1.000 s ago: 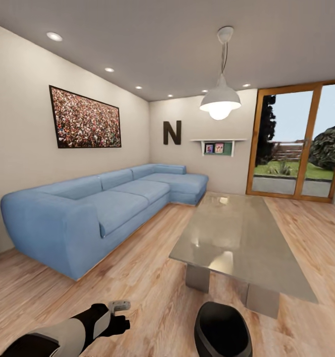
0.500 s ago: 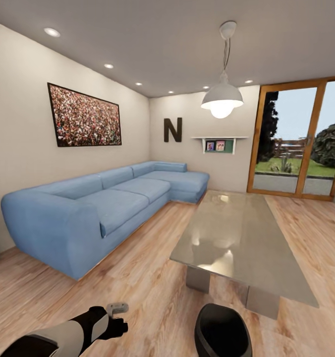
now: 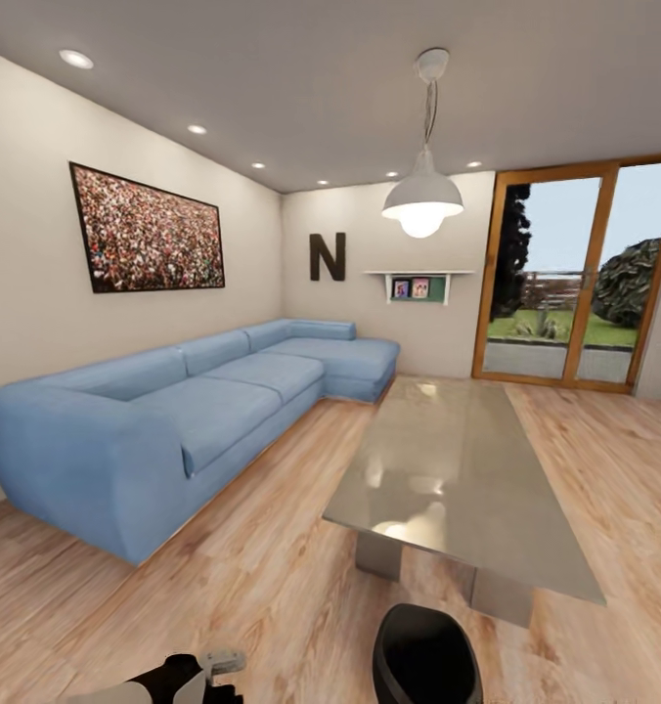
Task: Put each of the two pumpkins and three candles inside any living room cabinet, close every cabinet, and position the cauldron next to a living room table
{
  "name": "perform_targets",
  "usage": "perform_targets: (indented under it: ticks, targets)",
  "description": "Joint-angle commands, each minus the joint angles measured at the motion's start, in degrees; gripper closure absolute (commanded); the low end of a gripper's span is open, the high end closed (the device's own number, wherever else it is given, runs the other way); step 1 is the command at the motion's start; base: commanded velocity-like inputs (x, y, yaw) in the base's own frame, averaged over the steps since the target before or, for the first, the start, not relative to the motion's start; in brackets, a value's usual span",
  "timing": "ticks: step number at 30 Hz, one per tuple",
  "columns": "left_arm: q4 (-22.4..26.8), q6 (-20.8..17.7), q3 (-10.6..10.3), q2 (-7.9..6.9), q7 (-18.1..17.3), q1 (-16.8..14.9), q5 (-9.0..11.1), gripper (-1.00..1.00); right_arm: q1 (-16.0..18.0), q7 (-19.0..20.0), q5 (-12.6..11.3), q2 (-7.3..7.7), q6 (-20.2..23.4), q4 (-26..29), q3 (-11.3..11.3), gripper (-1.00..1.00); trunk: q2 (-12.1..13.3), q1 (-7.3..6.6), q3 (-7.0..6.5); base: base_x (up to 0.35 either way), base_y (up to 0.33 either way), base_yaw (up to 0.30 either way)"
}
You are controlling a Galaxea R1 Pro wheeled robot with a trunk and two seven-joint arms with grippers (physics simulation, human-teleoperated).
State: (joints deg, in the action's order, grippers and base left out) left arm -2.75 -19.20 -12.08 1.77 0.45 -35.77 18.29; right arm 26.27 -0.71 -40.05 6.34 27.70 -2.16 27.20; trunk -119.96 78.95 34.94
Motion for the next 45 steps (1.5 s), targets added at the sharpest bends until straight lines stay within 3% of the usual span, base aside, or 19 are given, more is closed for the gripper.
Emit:
perform_targets:
  ticks: [1,9,24,45]
  targets:
    - [-0.07,0.07,-0.37,-0.09,0.06,0.39,1.81,-1.00,-0.03,-0.08,-0.62,-0.01,0.17,-0.04,0.43,-1.00,0.38,-0.24,-0.12,0.000,0.000,-0.281]
    - [-0.02,3.12,-0.39,-0.78,0.08,0.69,6.23,-1.00,-0.08,-0.17,-0.52,-0.01,-1.77,-0.04,0.46,-1.00,3.59,-1.99,-1.56,0.000,0.000,-0.289]
    - [0.12,3.55,-0.40,-0.85,0.08,0.70,6.56,-1.00,-0.08,-0.27,-0.40,-0.13,-2.28,-0.04,0.63,-1.00,9.61,-5.29,-4.21,0.000,0.000,-0.279]
    - [0.12,3.55,-0.40,-0.89,0.08,0.70,6.58,-1.00,-0.10,-0.60,-0.38,-0.20,-2.21,0.02,0.58,-1.00,18.03,-9.90,-6.19,0.000,0.000,0.016]
